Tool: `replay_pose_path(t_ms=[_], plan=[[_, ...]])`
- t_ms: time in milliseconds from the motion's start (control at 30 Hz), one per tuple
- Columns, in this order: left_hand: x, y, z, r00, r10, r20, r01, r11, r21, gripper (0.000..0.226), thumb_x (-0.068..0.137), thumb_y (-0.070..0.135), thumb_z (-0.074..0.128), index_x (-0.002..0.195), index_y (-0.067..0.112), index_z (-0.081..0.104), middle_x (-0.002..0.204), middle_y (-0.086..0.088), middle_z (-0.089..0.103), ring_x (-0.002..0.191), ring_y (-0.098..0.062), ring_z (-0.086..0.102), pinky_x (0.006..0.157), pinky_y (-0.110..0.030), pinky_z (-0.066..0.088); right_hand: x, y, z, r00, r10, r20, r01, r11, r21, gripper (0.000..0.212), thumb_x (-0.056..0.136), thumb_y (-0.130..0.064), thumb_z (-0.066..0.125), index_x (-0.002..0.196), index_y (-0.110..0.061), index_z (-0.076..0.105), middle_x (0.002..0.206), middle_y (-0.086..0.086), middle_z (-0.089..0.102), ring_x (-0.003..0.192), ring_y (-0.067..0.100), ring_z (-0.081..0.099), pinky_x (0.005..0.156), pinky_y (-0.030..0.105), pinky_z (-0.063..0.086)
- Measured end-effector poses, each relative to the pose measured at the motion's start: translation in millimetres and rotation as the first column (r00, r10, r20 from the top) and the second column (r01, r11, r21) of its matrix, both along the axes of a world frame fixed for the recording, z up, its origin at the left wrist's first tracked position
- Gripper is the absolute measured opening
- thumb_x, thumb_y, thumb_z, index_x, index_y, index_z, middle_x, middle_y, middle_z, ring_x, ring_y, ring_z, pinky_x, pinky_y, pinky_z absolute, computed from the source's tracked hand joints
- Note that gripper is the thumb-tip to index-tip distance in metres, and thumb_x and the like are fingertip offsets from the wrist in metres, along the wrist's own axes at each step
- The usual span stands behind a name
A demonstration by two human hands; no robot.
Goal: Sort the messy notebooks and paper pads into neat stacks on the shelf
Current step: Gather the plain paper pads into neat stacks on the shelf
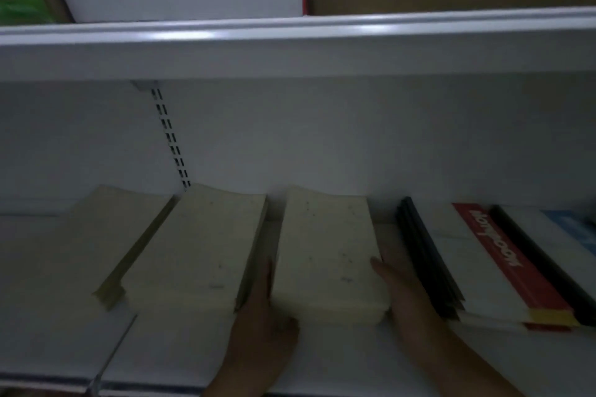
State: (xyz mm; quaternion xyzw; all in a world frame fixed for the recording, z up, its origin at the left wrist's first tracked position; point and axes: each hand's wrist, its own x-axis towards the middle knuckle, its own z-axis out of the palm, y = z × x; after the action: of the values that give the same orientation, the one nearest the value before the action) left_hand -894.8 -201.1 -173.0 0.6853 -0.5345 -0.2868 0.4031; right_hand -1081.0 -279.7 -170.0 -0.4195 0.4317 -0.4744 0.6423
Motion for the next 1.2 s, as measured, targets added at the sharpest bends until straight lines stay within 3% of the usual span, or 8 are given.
replay_pose_path(t_ms=[267,367,467,667,833,933,1067,1200], plan=[[-8,8,8,0.987,-0.069,-0.146,0.045,0.985,-0.166,0.055,0.093,0.029,0.046,0.139,0.044,0.020,0.146,0.027,0.029,0.130,0.010,0.031,0.094,0.009,0.019,-4,4,-10,0.998,0.061,-0.008,-0.061,0.987,-0.147,0.043,0.087,-0.011,0.056,0.127,-0.025,0.055,0.114,-0.005,0.069,0.102,0.011,0.066,0.074,0.018,0.054],[-10,9,11,0.988,-0.086,-0.130,0.062,0.982,-0.179,0.048,0.092,0.045,0.040,0.135,0.050,0.019,0.135,0.046,0.034,0.122,0.025,0.032,0.108,-0.007,0.021,-5,4,-12,0.998,0.055,-0.025,-0.059,0.979,-0.197,0.039,0.093,-0.001,0.046,0.120,-0.028,0.057,0.107,-0.012,0.071,0.097,0.004,0.066,0.074,0.014,0.053],[-8,12,2,0.995,-0.048,-0.090,0.033,0.987,-0.158,0.061,0.087,0.048,0.044,0.142,0.046,0.017,0.141,-0.003,0.048,0.126,-0.016,0.048,0.105,-0.018,0.031,-6,5,-11,0.999,0.048,-0.016,-0.050,0.977,-0.209,0.049,0.079,-0.014,0.052,0.128,-0.021,0.054,0.115,-0.006,0.069,0.105,0.011,0.065,0.080,0.019,0.054],[-6,21,7,0.998,-0.064,-0.007,0.059,0.955,-0.290,0.079,0.070,0.067,0.051,0.136,0.066,0.009,0.140,0.047,0.021,0.114,0.031,0.035,0.088,0.004,0.033,-2,9,-8,0.999,0.044,-0.008,-0.045,0.974,-0.221,0.049,0.078,-0.032,0.059,0.126,-0.022,0.057,0.124,0.000,0.065,0.114,0.017,0.061,0.093,0.030,0.052],[2,32,23,0.982,-0.071,0.174,0.161,0.796,-0.583,0.064,0.078,0.036,0.052,0.139,0.047,0.036,0.149,0.019,0.036,0.136,0.002,0.033,0.102,-0.004,0.029,-1,34,6,0.984,-0.015,-0.175,-0.033,0.964,-0.264,0.073,0.071,-0.067,0.063,0.134,-0.032,0.049,0.136,-0.011,0.054,0.127,0.010,0.049,0.109,0.041,0.039],[-11,26,45,0.966,-0.234,0.114,0.251,0.724,-0.643,0.052,0.080,0.033,0.053,0.130,0.043,0.048,0.144,0.022,0.042,0.135,-0.005,0.039,0.105,-0.011,0.032,-8,62,19,0.949,-0.140,-0.284,0.040,0.943,-0.330,0.087,0.055,-0.088,0.052,0.130,-0.045,0.040,0.137,-0.036,0.040,0.126,-0.015,0.037,0.106,0.009,0.031],[-56,16,63,0.806,-0.413,-0.425,0.184,0.856,-0.484,0.045,0.066,0.033,0.061,0.110,0.038,0.068,0.118,0.022,0.065,0.115,0.001,0.058,0.094,-0.008,0.042,-45,64,54,0.749,-0.314,-0.584,-0.047,0.853,-0.519,0.048,0.086,-0.058,0.040,0.133,-0.049,0.032,0.141,-0.042,0.026,0.131,-0.019,0.025,0.104,0.001,0.022],[-108,0,59,0.647,-0.478,-0.595,0.489,0.858,-0.157,0.048,0.060,0.020,0.060,0.105,0.038,0.058,0.118,0.026,0.061,0.105,0.018,0.054,0.091,-0.001,0.039,-111,20,56,0.393,-0.420,-0.818,-0.057,0.877,-0.477,0.049,0.094,-0.034,0.049,0.141,-0.031,0.035,0.143,-0.022,0.028,0.135,0.006,0.034,0.102,0.009,0.024]])
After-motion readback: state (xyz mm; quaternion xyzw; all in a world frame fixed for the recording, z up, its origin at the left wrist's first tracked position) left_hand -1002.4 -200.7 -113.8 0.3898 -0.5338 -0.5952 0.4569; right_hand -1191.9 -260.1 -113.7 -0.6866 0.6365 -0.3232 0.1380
